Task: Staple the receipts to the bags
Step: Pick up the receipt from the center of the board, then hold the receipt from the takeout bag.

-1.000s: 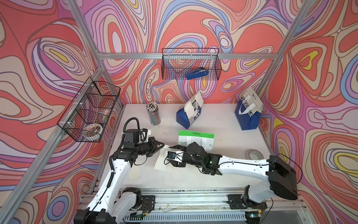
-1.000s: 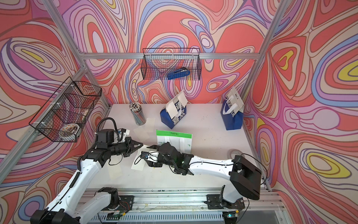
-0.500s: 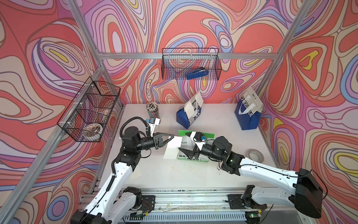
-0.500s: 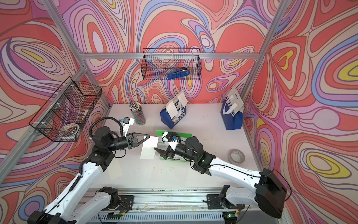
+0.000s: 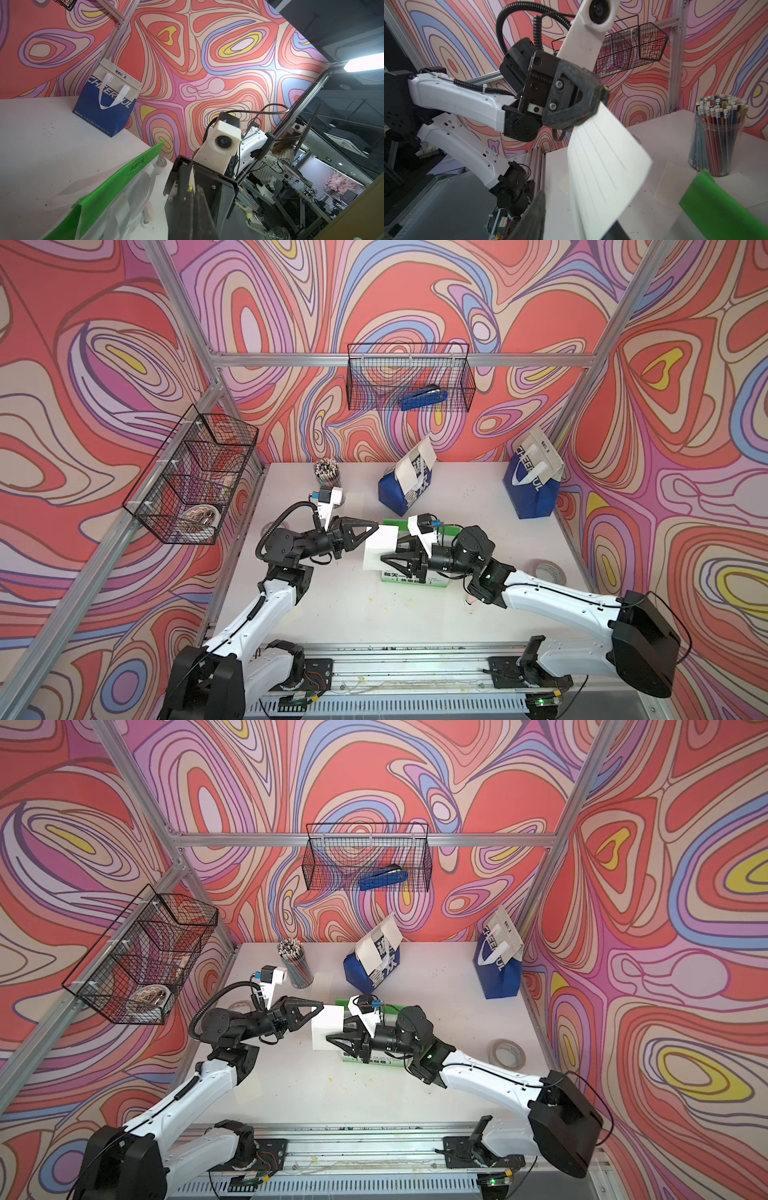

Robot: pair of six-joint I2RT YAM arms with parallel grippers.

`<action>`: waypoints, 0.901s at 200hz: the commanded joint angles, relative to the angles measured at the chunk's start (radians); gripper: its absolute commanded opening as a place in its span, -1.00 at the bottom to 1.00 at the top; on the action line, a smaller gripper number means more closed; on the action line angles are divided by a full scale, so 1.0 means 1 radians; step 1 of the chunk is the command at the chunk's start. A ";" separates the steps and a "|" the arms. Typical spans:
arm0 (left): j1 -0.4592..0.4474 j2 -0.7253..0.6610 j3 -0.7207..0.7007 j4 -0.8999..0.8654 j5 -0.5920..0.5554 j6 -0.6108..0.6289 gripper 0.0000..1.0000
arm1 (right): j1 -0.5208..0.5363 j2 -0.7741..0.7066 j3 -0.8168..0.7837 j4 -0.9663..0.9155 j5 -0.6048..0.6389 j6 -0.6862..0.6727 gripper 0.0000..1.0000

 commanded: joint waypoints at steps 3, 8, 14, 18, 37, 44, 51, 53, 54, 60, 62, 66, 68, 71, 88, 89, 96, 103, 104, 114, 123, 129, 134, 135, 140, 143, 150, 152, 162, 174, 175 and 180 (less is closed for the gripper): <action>-0.011 0.012 -0.011 0.195 0.017 -0.055 -1.00 | -0.026 0.025 0.003 0.120 -0.097 0.118 -0.82; -0.011 0.014 -0.013 0.194 0.016 -0.052 -1.00 | -0.026 0.030 0.008 0.115 -0.111 0.120 -1.00; -0.011 0.018 -0.014 0.195 0.014 -0.049 -1.00 | -0.026 0.033 0.013 0.103 -0.120 0.126 -1.00; -0.011 0.020 -0.015 0.195 0.012 -0.047 -1.00 | -0.028 0.035 0.016 0.091 -0.116 0.128 -1.00; -0.009 0.035 -0.007 0.159 0.010 -0.005 0.48 | -0.029 0.019 -0.011 0.044 -0.044 0.153 -1.00; -0.003 0.037 -0.005 0.119 -0.001 0.031 0.97 | -0.028 0.005 -0.032 0.027 -0.004 0.160 -1.00; 0.010 0.034 -0.009 0.073 -0.020 0.075 1.00 | -0.028 -0.010 -0.056 0.023 0.031 0.166 -1.00; 0.014 0.033 -0.010 0.055 -0.030 0.089 1.00 | -0.028 -0.015 -0.061 0.019 0.042 0.165 -1.00; 0.015 0.032 -0.012 0.046 -0.038 0.096 1.00 | -0.029 -0.018 -0.064 0.015 0.045 0.166 -1.00; 0.029 0.025 -0.019 -0.015 -0.073 0.143 1.00 | -0.029 -0.034 -0.077 -0.005 0.083 0.166 -1.00; 0.034 0.022 -0.021 -0.038 -0.090 0.161 1.00 | -0.029 -0.040 -0.081 -0.010 0.090 0.165 -1.00; 0.041 0.017 -0.026 -0.085 -0.119 0.203 1.00 | -0.029 -0.047 -0.088 -0.016 0.107 0.165 -1.00; 0.045 0.014 -0.027 -0.110 -0.132 0.220 1.00 | -0.029 -0.051 -0.092 -0.019 0.116 0.165 -1.00; 0.047 0.009 -0.028 -0.149 -0.150 0.263 1.00 | -0.028 -0.056 -0.095 -0.027 0.127 0.165 -1.00; 0.045 -0.004 -0.008 -0.352 -0.196 0.462 1.00 | -0.029 -0.080 -0.092 -0.114 0.173 0.141 -1.00; 0.045 -0.003 -0.005 -0.360 -0.195 0.471 1.00 | -0.030 -0.082 -0.091 -0.119 0.174 0.139 -1.00; 0.045 0.010 0.015 -0.406 -0.168 0.520 1.00 | -0.029 -0.088 -0.092 -0.138 0.183 0.132 -1.00; 0.043 0.031 0.035 -0.430 -0.136 0.542 1.00 | -0.029 -0.091 -0.095 -0.148 0.196 0.128 -1.00; 0.043 0.034 0.037 -0.431 -0.131 0.544 1.00 | -0.030 -0.091 -0.095 -0.149 0.198 0.127 -1.00; 0.040 0.068 0.049 -0.406 -0.097 0.538 1.00 | -0.031 -0.095 -0.099 -0.156 0.213 0.123 -1.00; 0.036 0.099 0.050 -0.344 -0.072 0.520 1.00 | -0.035 -0.091 -0.100 -0.158 0.216 0.127 -1.00; 0.033 0.120 0.053 -0.307 -0.049 0.524 1.00 | -0.040 -0.088 -0.101 -0.158 0.215 0.132 -1.00; 0.030 0.139 0.056 -0.276 -0.023 0.535 0.99 | -0.043 -0.085 -0.103 -0.153 0.213 0.135 -1.00; 0.030 0.143 0.058 -0.271 -0.018 0.539 1.00 | -0.043 -0.084 -0.104 -0.151 0.211 0.136 -1.00; 0.029 0.161 0.063 -0.251 0.014 0.555 1.00 | -0.046 -0.078 -0.106 -0.141 0.206 0.138 -1.00; 0.030 0.172 0.066 -0.237 0.030 0.559 0.99 | -0.048 -0.075 -0.105 -0.138 0.203 0.140 -1.00; 0.029 0.201 0.076 -0.210 0.050 0.556 1.00 | -0.051 -0.067 -0.106 -0.130 0.200 0.145 -1.00; 0.029 0.210 0.080 -0.203 0.054 0.552 0.99 | -0.053 -0.065 -0.106 -0.129 0.198 0.144 -1.00; 0.028 0.256 0.104 -0.162 0.082 0.528 0.88 | -0.060 -0.057 -0.106 -0.116 0.192 0.150 -1.00; 0.025 0.314 0.126 -0.065 0.105 0.464 0.70 | -0.073 -0.054 -0.112 -0.089 0.191 0.165 -1.00; 0.025 0.319 0.128 -0.054 0.108 0.456 0.69 | -0.073 -0.053 -0.112 -0.088 0.191 0.165 -1.00; 0.023 0.342 0.136 0.006 0.114 0.414 0.67 | -0.078 -0.052 -0.113 -0.082 0.190 0.171 -1.00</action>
